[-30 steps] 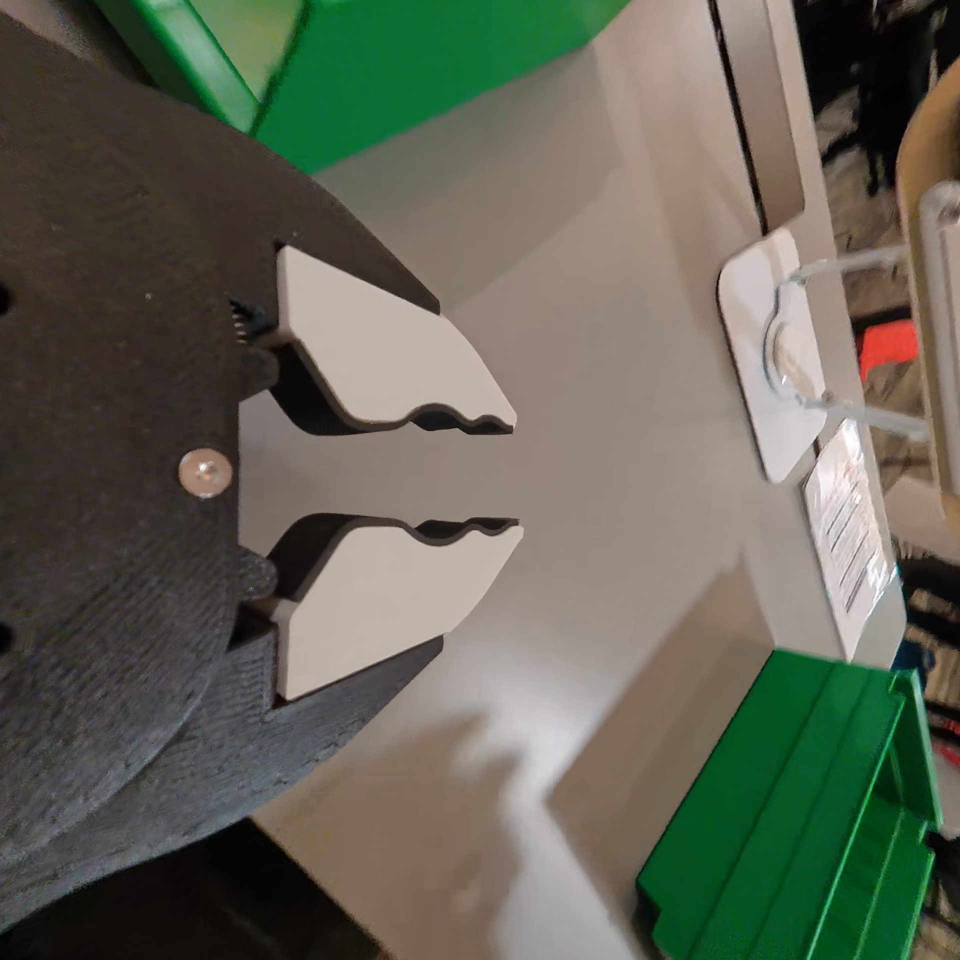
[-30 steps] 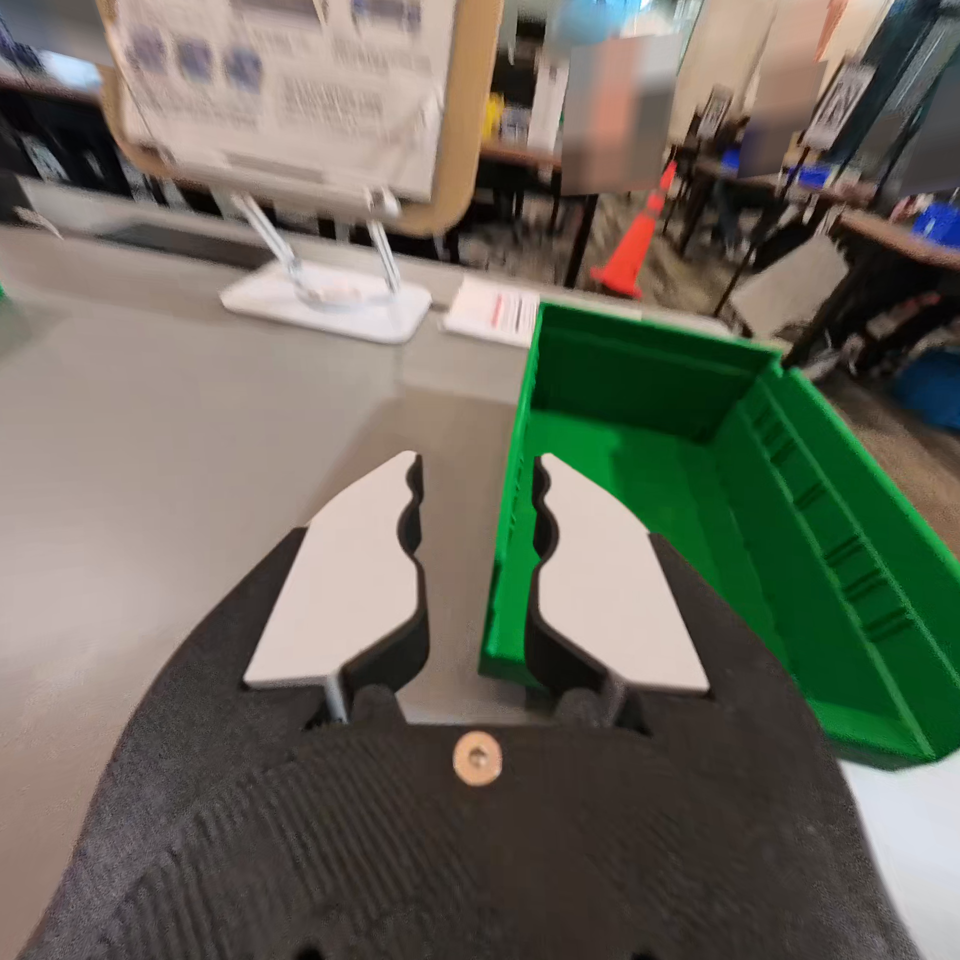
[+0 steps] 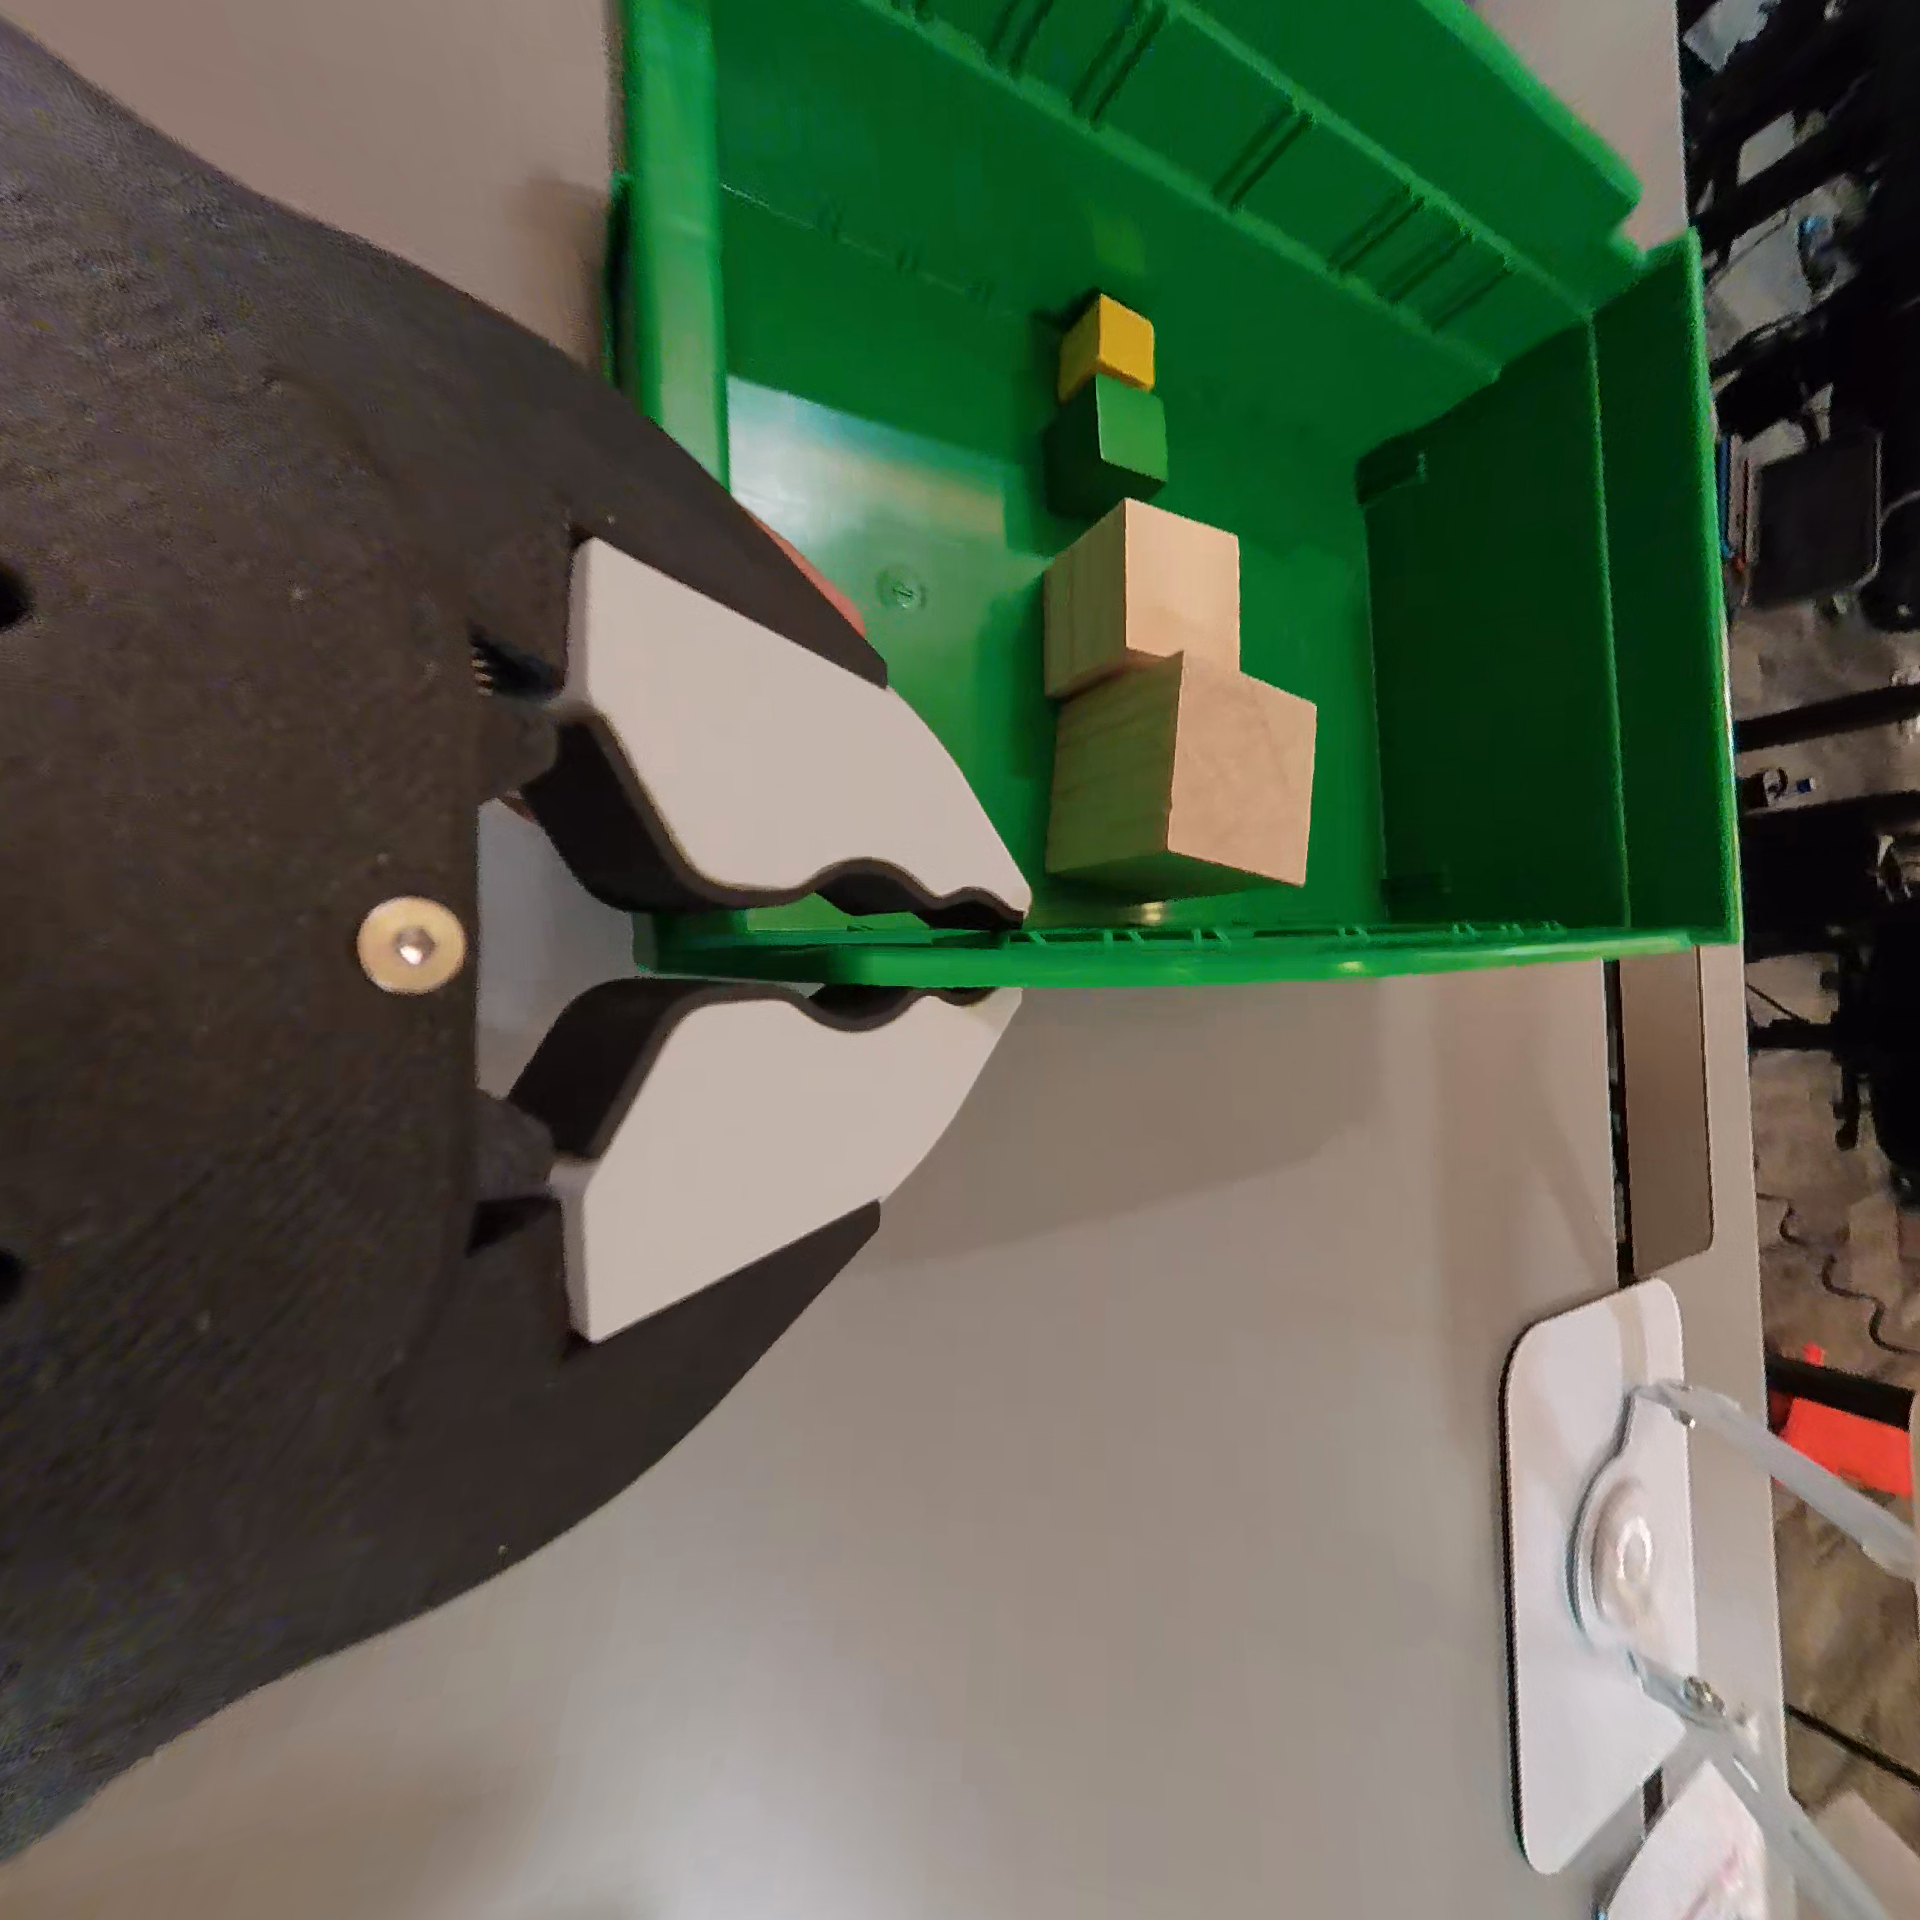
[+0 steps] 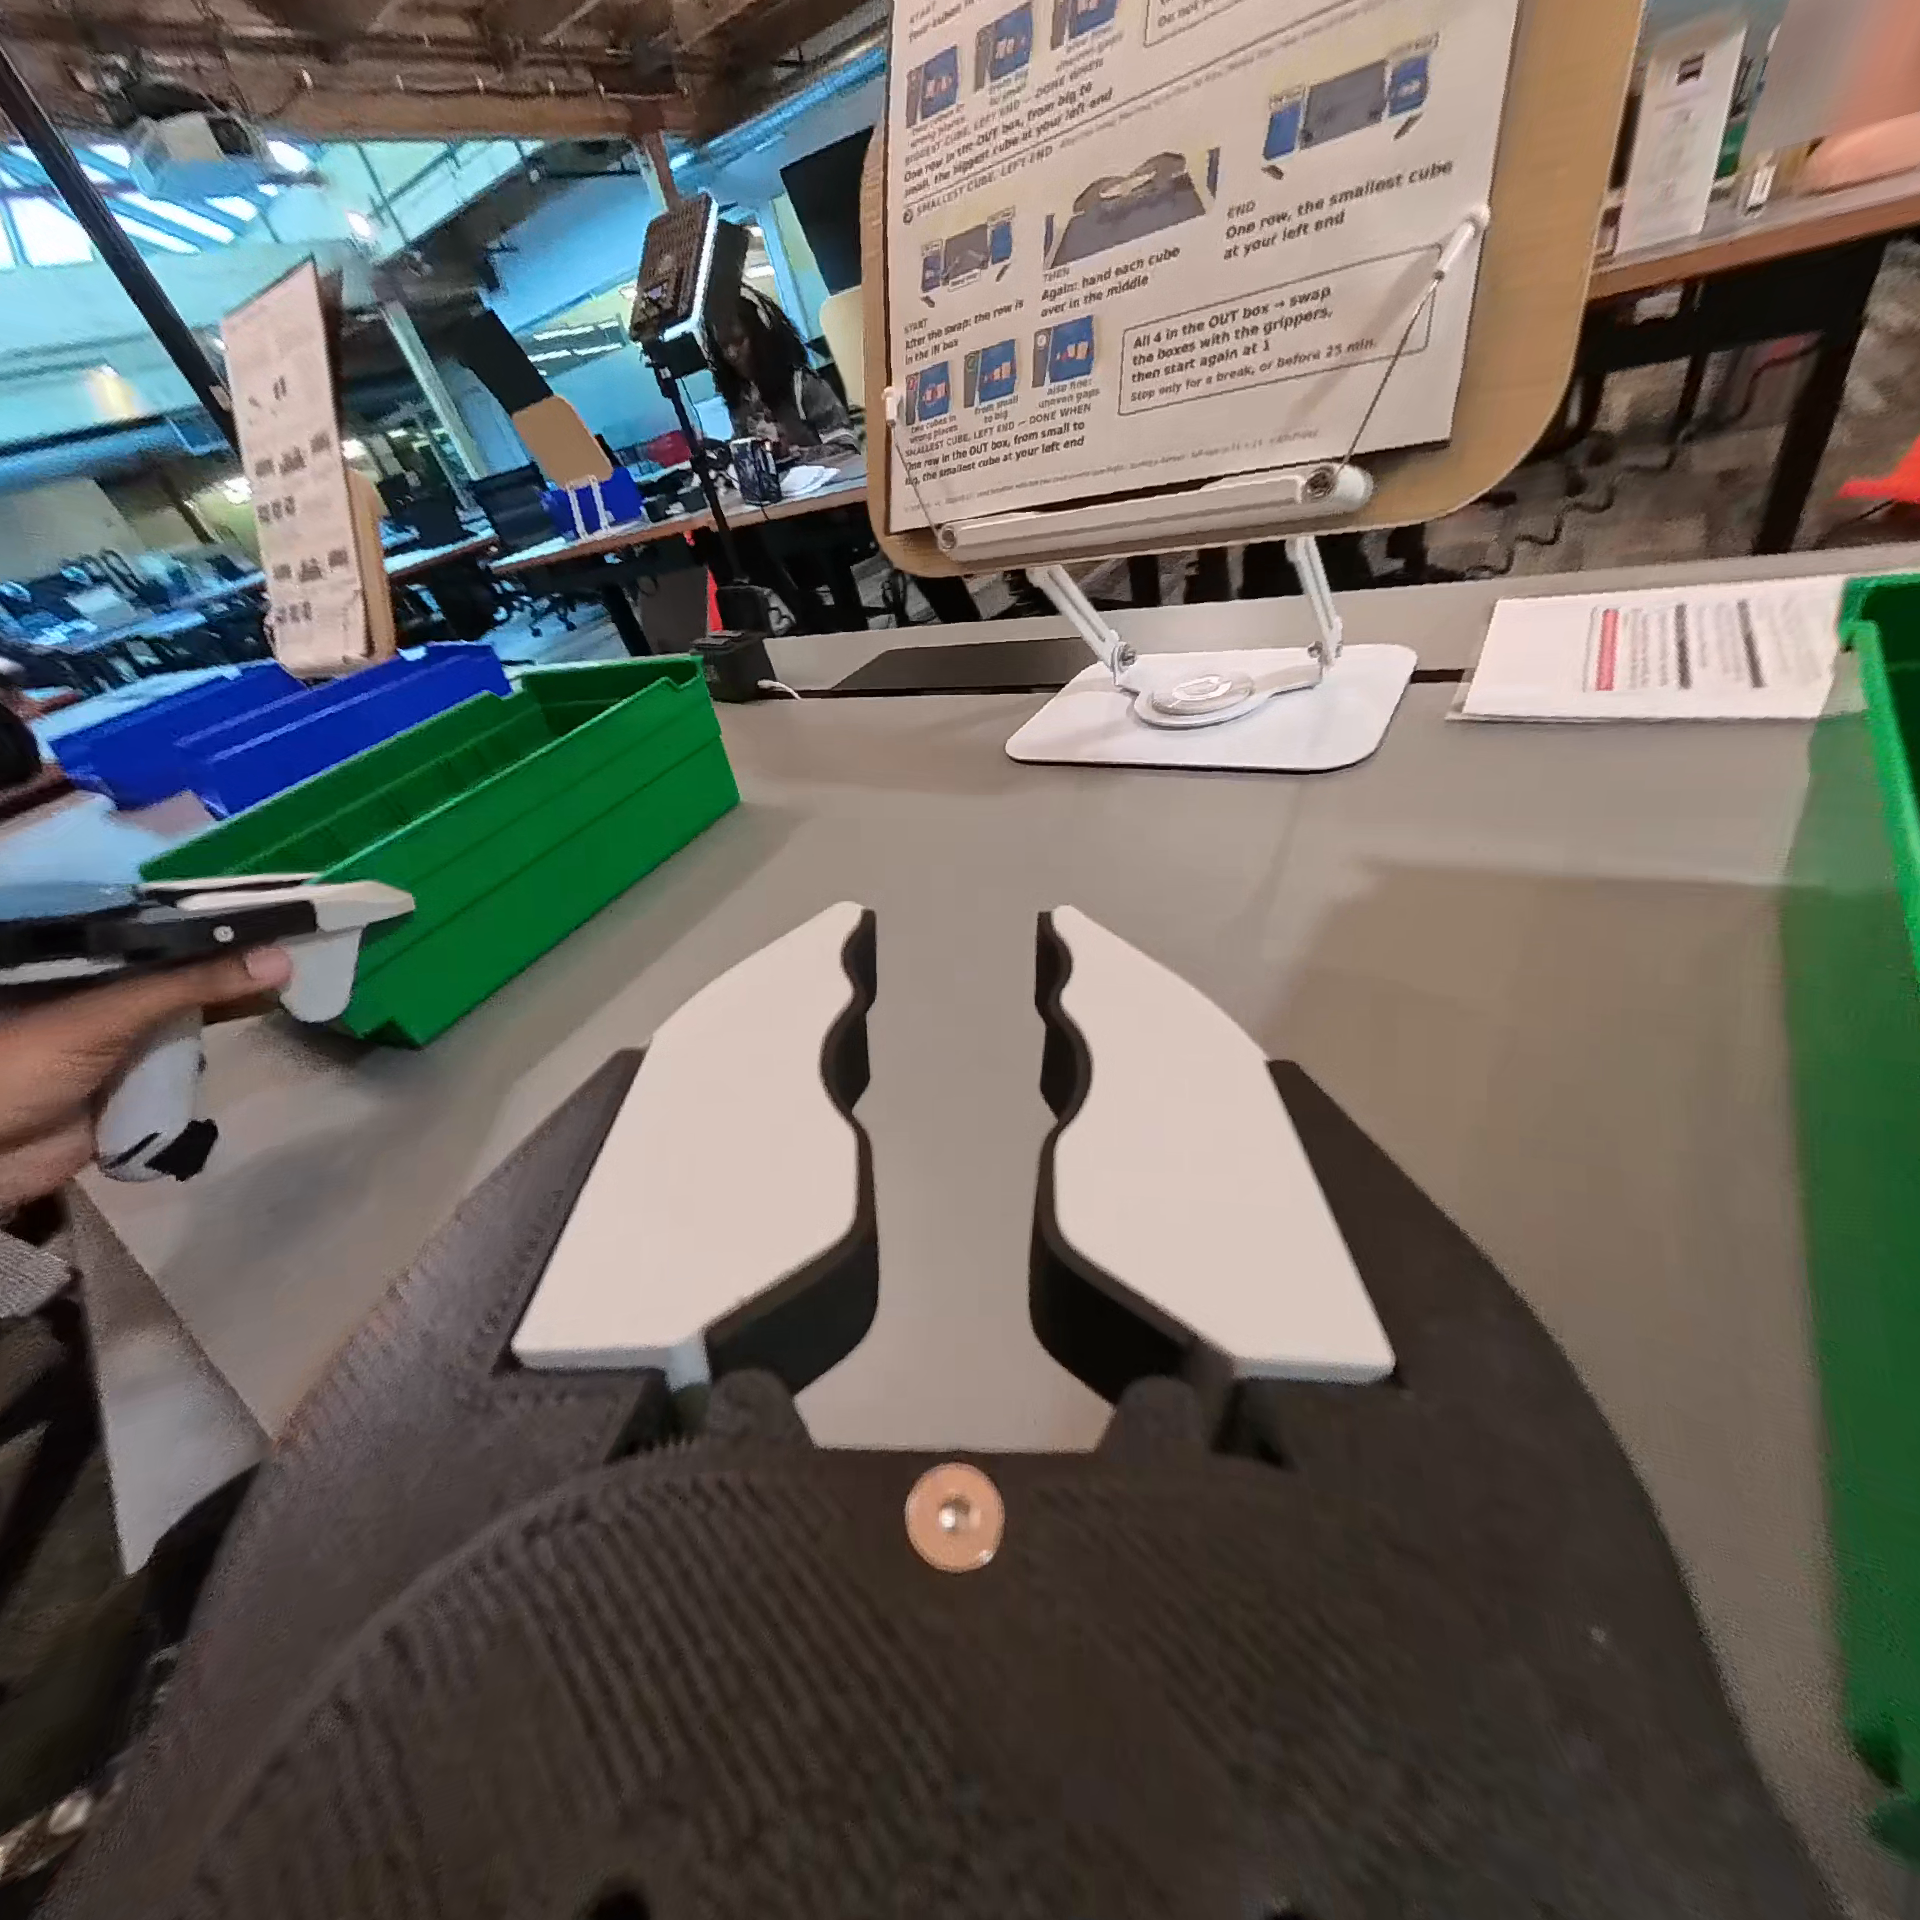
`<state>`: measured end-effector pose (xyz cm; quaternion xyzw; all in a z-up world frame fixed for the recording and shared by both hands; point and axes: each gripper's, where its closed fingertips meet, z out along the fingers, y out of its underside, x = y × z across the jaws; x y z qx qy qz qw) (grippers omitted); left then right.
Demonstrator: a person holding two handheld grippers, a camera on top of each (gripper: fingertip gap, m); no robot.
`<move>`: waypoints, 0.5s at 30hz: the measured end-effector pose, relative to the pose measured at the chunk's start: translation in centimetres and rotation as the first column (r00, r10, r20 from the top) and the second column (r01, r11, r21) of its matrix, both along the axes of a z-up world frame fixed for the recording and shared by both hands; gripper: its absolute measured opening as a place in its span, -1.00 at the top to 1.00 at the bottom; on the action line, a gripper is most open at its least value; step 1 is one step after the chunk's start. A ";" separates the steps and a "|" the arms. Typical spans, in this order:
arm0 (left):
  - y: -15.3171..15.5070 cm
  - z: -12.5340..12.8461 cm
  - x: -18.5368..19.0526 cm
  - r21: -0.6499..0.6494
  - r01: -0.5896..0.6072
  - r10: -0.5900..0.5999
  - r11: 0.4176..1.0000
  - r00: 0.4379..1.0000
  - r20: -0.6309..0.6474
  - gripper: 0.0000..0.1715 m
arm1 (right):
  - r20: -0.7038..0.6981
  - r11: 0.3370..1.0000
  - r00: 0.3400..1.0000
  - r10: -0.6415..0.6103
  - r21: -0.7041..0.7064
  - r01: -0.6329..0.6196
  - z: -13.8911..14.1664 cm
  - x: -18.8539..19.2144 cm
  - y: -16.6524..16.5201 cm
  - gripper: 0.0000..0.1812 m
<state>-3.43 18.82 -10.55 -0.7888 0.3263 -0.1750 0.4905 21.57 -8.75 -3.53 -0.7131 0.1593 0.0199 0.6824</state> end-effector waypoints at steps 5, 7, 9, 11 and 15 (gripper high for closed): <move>0.5 0.0 -2.2 -0.091 -0.039 0.047 0.995 0.995 0.083 0.94 | -0.021 0.999 0.999 0.031 -0.019 -0.031 -0.5 0.1 1.2 0.68; 0.5 0.0 -2.9 -0.106 -0.046 0.057 0.993 0.993 0.100 0.94 | -0.013 0.998 0.999 0.049 -0.031 -0.049 -0.7 -0.1 2.0 0.69; 0.3 -0.1 -3.4 -0.094 -0.049 0.057 0.994 0.994 0.088 0.94 | -0.006 0.997 0.998 0.066 -0.040 -0.066 -0.8 -0.4 2.7 0.69; 0.0 -0.1 -3.5 -0.078 -0.041 0.047 0.996 0.995 0.085 0.94 | -0.007 0.995 0.996 0.086 -0.052 -0.087 -1.1 -0.7 3.3 0.70; -0.3 -0.1 -3.5 -0.049 -0.021 0.025 0.999 0.997 0.079 0.94 | -0.019 0.990 0.993 0.119 -0.068 -0.120 -1.5 -1.1 4.4 0.70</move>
